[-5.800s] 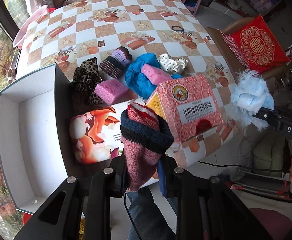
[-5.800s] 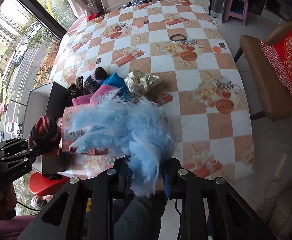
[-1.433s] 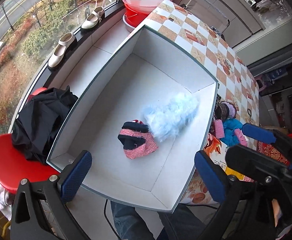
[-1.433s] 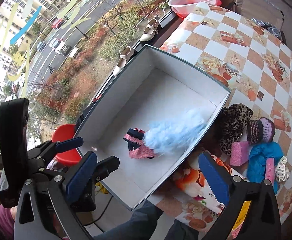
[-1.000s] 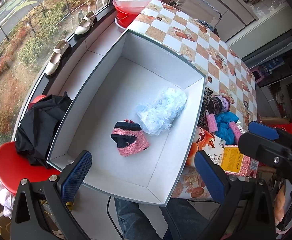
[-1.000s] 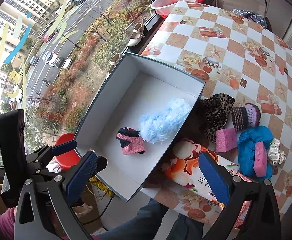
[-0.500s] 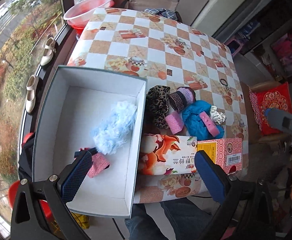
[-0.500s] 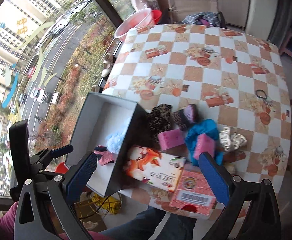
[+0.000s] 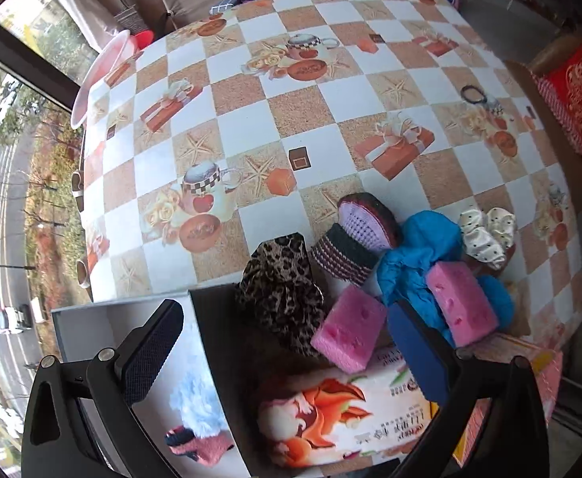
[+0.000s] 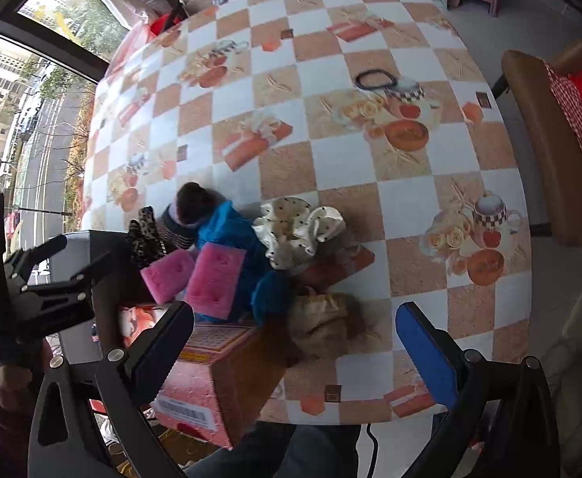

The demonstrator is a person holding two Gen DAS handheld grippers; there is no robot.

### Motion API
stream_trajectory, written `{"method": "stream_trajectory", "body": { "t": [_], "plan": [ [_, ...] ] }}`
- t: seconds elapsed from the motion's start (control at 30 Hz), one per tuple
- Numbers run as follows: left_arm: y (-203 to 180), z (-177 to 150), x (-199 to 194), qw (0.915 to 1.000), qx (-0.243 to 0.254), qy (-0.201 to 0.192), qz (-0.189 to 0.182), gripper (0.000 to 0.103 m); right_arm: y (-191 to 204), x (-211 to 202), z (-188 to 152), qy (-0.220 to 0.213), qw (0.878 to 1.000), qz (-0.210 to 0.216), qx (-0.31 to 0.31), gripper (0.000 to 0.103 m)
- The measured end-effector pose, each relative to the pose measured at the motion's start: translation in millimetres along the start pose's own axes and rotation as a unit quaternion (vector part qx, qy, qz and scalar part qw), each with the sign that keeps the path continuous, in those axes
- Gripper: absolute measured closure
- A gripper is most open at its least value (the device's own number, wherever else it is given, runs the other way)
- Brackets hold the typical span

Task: Organize soft objects
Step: 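Grasp the striped knit hat with the left tool while the right tool grasps the cream polka-dot scrunchie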

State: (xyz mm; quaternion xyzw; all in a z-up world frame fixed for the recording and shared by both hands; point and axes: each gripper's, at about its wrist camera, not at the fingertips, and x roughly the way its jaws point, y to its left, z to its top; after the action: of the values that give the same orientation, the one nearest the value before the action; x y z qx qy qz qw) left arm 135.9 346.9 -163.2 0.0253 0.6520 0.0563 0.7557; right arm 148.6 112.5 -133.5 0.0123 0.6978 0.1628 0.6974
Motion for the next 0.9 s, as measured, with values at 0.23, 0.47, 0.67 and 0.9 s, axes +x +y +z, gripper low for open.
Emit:
{"method": "stream_trajectory", "body": {
  "t": [0.23, 0.47, 0.67, 0.9],
  "plan": [
    [-27.6, 24.4, 61.8, 0.9964, 0.066, 0.049, 0.018, 0.001, -19.1, 57.7, 19.5, 0.035, 0.999, -0.011, 0.0, 0.001],
    [-34.2, 41.7, 93.0, 0.9935, 0.08, 0.071, 0.038, 0.0, -14.3, 117.3, 42.0, 0.072, 0.997, -0.02, -0.033, 0.001],
    [-24.1, 63.3, 110.5, 0.9938, 0.045, 0.059, 0.083, 0.001, -26.3, 127.6, 60.7, 0.043, 0.996, -0.074, -0.037, 0.001],
    [7.8, 84.6, 116.4, 0.9963, -0.04, 0.073, 0.024, 0.0, -70.4, 100.6, 91.0, 0.005, 0.998, -0.068, 0.004, 0.001]
  ]
}}
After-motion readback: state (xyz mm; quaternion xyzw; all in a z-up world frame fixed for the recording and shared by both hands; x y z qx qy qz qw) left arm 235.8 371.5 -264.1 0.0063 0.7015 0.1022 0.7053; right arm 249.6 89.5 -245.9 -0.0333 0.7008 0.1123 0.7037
